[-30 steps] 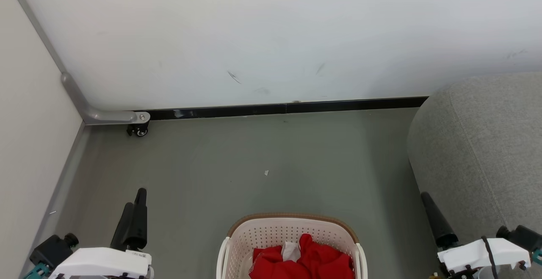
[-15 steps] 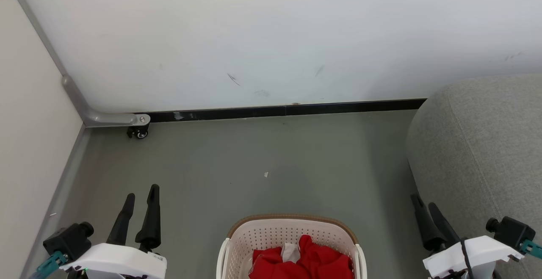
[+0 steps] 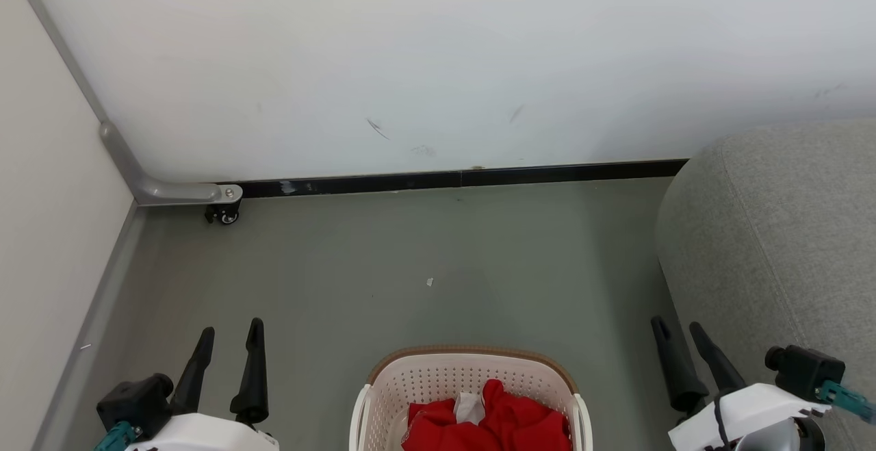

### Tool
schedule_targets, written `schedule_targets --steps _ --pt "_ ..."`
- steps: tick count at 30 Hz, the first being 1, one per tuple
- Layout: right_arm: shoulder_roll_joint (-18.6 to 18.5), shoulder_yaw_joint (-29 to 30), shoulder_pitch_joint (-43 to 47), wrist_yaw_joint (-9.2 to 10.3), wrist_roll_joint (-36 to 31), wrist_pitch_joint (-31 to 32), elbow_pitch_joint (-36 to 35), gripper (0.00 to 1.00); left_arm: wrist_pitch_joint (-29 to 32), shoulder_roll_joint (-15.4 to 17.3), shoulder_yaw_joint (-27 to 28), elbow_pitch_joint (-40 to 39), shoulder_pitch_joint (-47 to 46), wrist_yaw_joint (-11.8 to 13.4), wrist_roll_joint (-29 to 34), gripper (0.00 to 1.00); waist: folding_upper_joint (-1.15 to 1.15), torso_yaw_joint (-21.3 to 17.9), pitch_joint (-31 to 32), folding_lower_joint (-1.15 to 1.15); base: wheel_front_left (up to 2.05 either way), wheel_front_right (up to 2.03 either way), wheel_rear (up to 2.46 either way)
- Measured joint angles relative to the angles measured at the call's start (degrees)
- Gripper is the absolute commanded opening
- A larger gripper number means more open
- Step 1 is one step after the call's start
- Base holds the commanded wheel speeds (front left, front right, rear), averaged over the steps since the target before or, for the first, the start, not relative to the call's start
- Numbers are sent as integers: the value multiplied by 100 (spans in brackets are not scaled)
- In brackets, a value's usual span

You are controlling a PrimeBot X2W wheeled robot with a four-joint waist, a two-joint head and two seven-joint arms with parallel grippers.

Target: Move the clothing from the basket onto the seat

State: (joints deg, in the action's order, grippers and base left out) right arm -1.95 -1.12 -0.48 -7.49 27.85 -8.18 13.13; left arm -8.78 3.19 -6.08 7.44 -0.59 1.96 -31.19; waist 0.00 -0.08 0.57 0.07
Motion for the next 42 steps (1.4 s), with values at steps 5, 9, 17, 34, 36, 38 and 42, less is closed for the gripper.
schedule_targets --steps 5,9,17,34,36,38,42 --pt "0 -55 0 0 -494 -51 -1 100 -134 10 -20 0 1 101 399 100 0 -3 6 -1 0 0 0" --pt "-1 -107 0 0 -859 -120 -2 100 -208 18 -34 7 9 178 719 100 0 -6 21 -2 0 0 0" --pt "-2 -171 0 0 -1473 -235 -13 100 -347 21 -71 112 140 345 1237 100 0 -15 67 -3 0 0 0" --pt "-21 -352 4 0 -2196 -419 -20 100 -552 32 -79 212 218 545 1914 100 0 -27 176 -4 0 0 0" --pt "-21 -357 5 0 -2191 -419 -20 100 -552 30 -69 242 218 545 1912 100 0 -27 177 -4 0 0 0" --pt "-21 -363 5 0 -2191 -419 -19 100 -552 26 -43 255 218 545 1882 100 0 -27 177 -4 0 0 0" --pt "-22 -366 6 0 -2189 -419 -19 100 -552 24 -23 259 218 545 1858 100 0 -30 172 -5 0 0 0"
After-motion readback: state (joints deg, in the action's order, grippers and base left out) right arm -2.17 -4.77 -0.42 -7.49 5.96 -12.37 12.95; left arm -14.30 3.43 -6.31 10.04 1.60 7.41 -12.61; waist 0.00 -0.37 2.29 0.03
